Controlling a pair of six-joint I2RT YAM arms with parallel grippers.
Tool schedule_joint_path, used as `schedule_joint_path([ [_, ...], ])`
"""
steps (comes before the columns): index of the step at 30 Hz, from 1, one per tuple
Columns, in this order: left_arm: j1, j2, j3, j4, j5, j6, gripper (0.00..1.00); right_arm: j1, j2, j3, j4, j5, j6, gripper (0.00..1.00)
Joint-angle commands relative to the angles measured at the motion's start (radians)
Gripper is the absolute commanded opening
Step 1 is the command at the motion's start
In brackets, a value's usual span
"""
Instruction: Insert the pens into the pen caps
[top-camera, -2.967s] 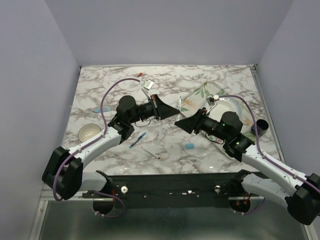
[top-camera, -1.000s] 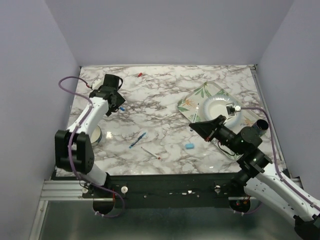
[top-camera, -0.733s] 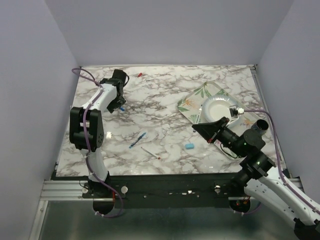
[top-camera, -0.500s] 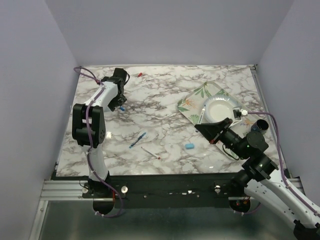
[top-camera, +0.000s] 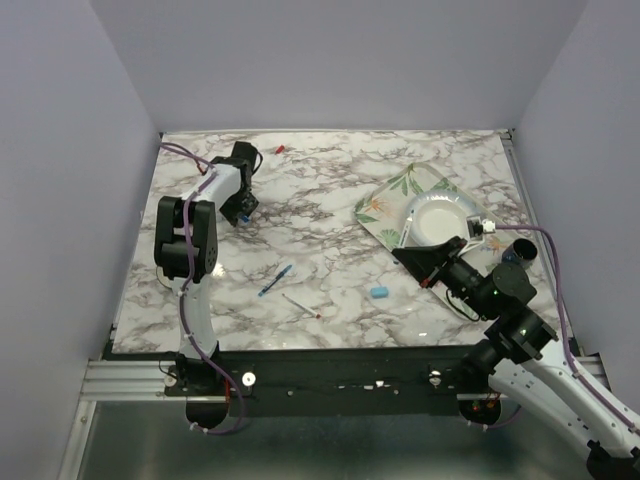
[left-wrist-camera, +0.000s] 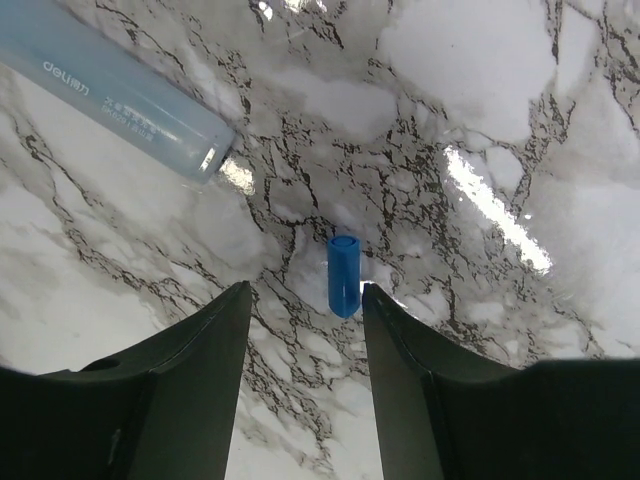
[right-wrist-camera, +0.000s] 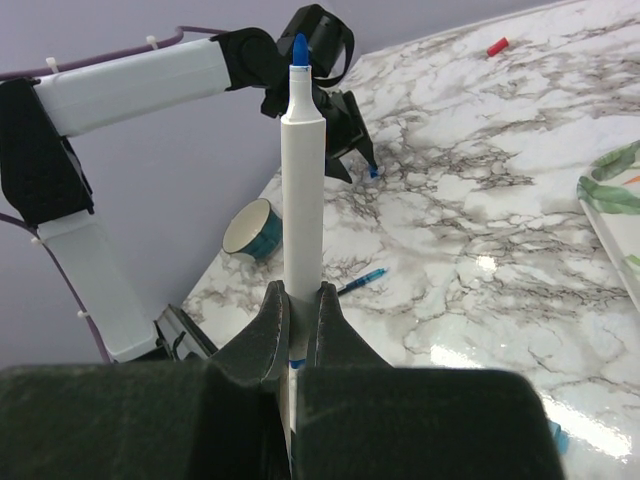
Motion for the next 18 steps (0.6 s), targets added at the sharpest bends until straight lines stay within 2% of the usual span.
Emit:
schedule_joint_path([
  [1, 0.016, 0.012, -0.007, 0.047, 0.009, -0.003, 0.56, 0.005, 0.003, -0.009, -0.006, 0.027, -0.020, 0.01],
  [14, 0.025, 0.060, -0.047, 0.091, 0.057, 0.008, 0.47, 0.005, -0.005, -0.009, -0.008, 0.034, -0.018, 0.01],
  [17, 0.025, 0.066, -0.061, 0.100, 0.071, 0.009, 0.38, 0.005, -0.011, -0.009, -0.008, 0.036, -0.018, 0.01],
  [18, 0.025, 0.065, -0.064, 0.102, 0.069, 0.009, 0.31, 0.003, -0.011, -0.009, -0.009, 0.037, -0.020, 0.01],
])
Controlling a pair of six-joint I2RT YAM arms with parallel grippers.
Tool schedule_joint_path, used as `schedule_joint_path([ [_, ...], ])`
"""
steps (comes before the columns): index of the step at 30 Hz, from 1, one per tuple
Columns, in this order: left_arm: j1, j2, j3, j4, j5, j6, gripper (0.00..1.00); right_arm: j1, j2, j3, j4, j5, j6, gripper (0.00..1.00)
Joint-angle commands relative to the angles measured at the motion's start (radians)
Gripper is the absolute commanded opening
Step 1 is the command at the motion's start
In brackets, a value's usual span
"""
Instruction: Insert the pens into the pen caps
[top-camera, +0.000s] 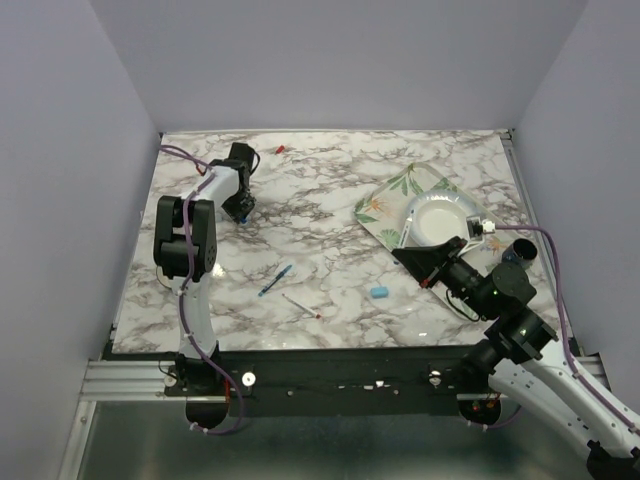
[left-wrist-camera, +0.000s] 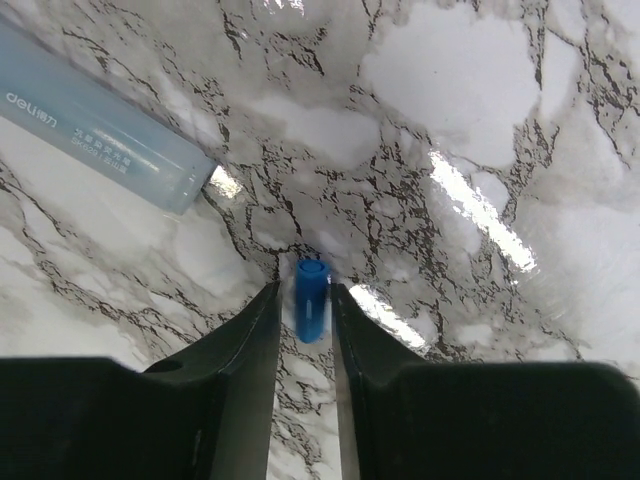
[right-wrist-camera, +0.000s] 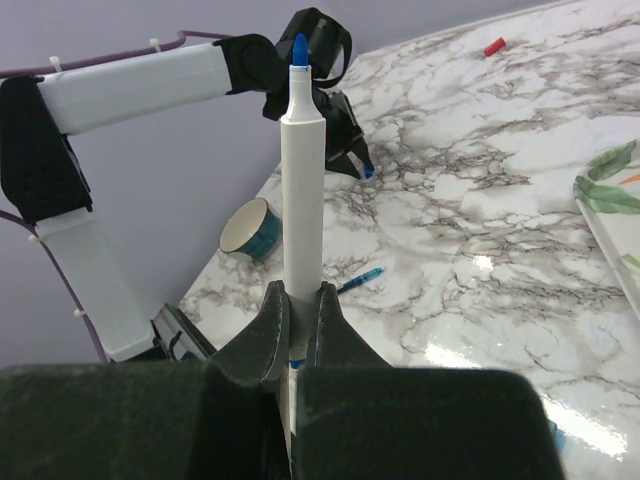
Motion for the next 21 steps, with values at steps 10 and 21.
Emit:
schedule_joint_path([
  [10, 0.007, -0.024, -0.119, 0.036, 0.116, 0.036, 0.00, 0.004, 0.008, 0.006, -0.051, 0.020, -0.005, 0.01],
  [21, -0.164, -0.440, -0.243, 0.231, 0.409, 0.259, 0.00, 0.009, 0.221, -0.011, 0.197, -0.349, 0.037, 0.01],
])
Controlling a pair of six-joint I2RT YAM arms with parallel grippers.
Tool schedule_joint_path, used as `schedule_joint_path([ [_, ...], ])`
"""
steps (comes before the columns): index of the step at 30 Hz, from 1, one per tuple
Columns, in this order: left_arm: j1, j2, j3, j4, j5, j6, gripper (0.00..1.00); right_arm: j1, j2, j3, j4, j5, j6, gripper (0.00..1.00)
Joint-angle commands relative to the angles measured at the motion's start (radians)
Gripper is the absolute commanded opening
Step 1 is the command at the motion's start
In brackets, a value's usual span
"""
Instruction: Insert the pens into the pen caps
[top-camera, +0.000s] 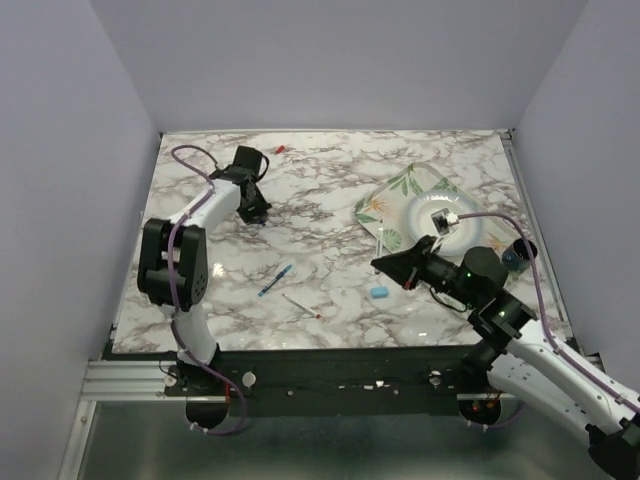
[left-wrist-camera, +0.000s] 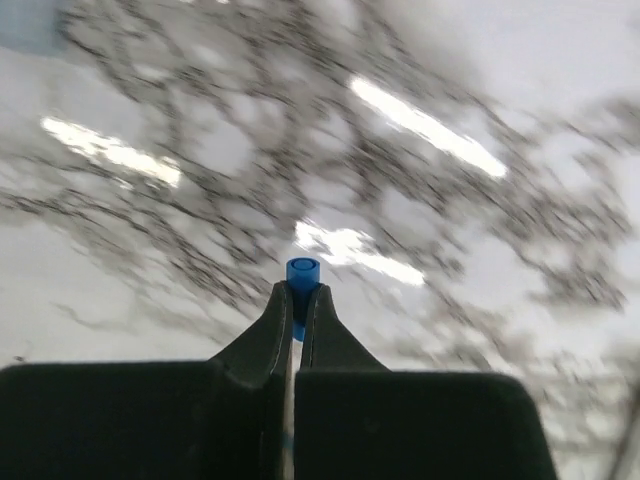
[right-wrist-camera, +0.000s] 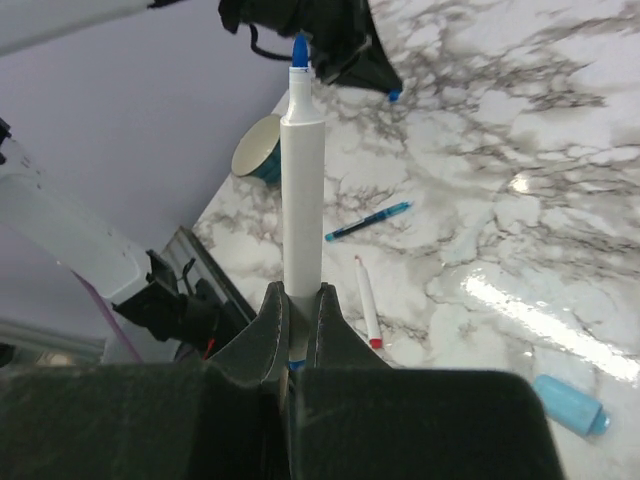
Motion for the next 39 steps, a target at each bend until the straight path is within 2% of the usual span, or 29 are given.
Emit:
schedule_joint_path([
  [1, -0.123, -0.264, -0.062, 0.208, 0.264, 0.121, 0.00, 0.011, 0.097, -0.017, 0.190, -0.220, 0.046, 0.01],
  [6, -0.218, -0.511, -0.200, 0.467, 0.533, 0.046, 0.00, 0.056, 0.165, -0.019, 0.288, -0.236, 0.077, 0.01],
  [10, -0.267, -0.654, -0.325, 0.745, 0.628, -0.065, 0.00, 0.120, 0.228, 0.009, 0.328, -0.220, 0.077, 0.01],
  [16, -0.301, -0.814, -0.473, 0.932, 0.651, -0.149, 0.00, 0.168, 0.300, 0.033, 0.403, -0.205, 0.094, 0.01],
  [19, -0.312, -0.854, -0.520, 0.972, 0.668, -0.160, 0.00, 0.180, 0.334, 0.070, 0.405, -0.200, 0.097, 0.01],
  [26, -0.316, -0.923, -0.553, 0.950, 0.642, -0.140, 0.00, 0.200, 0.387, 0.116, 0.413, -0.188, 0.105, 0.01],
  [39, -0.332, -0.935, -0.579, 0.962, 0.628, -0.161, 0.00, 0.222, 0.427, 0.159, 0.405, -0.159, 0.100, 0.01],
])
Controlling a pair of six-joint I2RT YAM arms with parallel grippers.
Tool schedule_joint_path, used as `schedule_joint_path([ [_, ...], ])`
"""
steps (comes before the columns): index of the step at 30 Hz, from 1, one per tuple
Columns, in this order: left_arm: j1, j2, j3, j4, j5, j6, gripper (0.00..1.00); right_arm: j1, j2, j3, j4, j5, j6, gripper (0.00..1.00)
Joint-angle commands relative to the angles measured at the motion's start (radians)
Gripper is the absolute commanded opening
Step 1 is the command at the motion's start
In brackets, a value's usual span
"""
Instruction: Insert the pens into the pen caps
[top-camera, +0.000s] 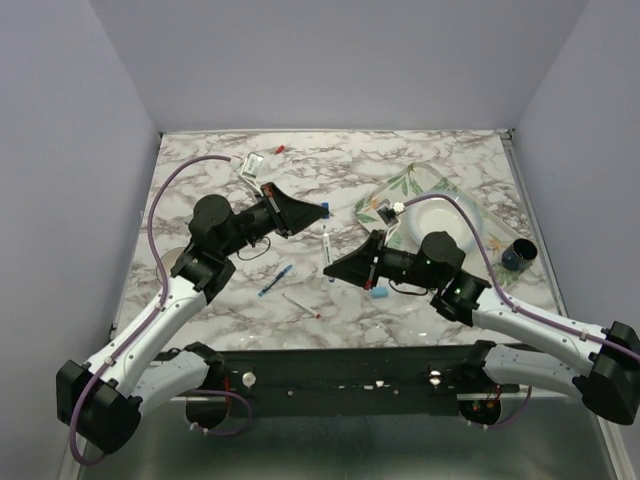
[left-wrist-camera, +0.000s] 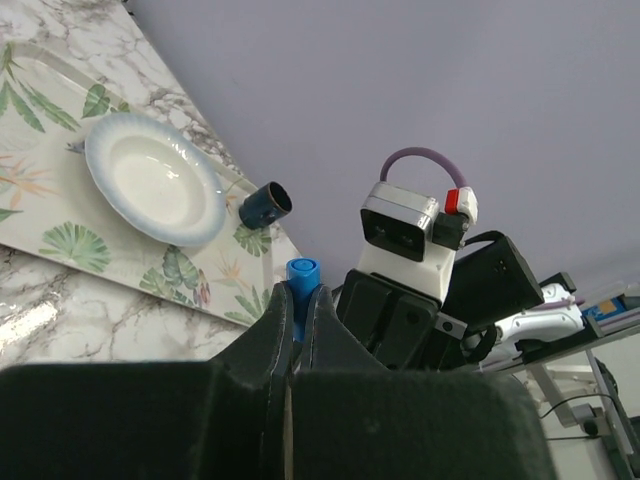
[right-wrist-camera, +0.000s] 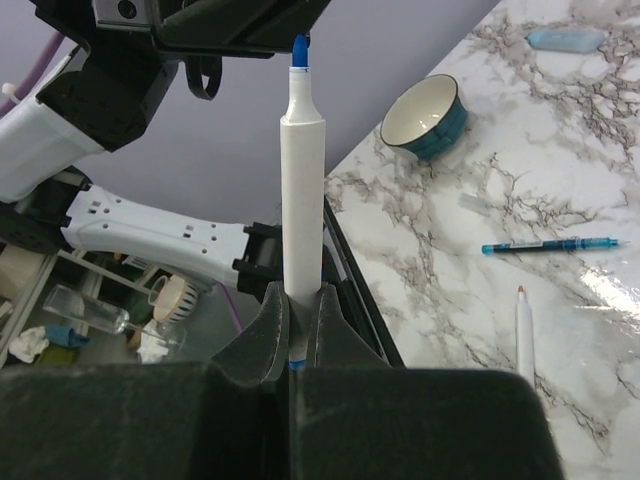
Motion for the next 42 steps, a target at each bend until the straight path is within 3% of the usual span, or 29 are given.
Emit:
schedule_joint_path([
  [1, -0.009, -0.023, -0.015, 0.016, -0.004, 0.001, 0.00, 0.011, 0.008, 0.033, 0.024, 0.033, 0.004, 0.01],
  [42, -0.035, -0.089, -0.087, -0.044, -0.041, 0.044, 0.00, 0.017, 0.011, 0.061, -0.002, 0.134, -0.002, 0.01],
])
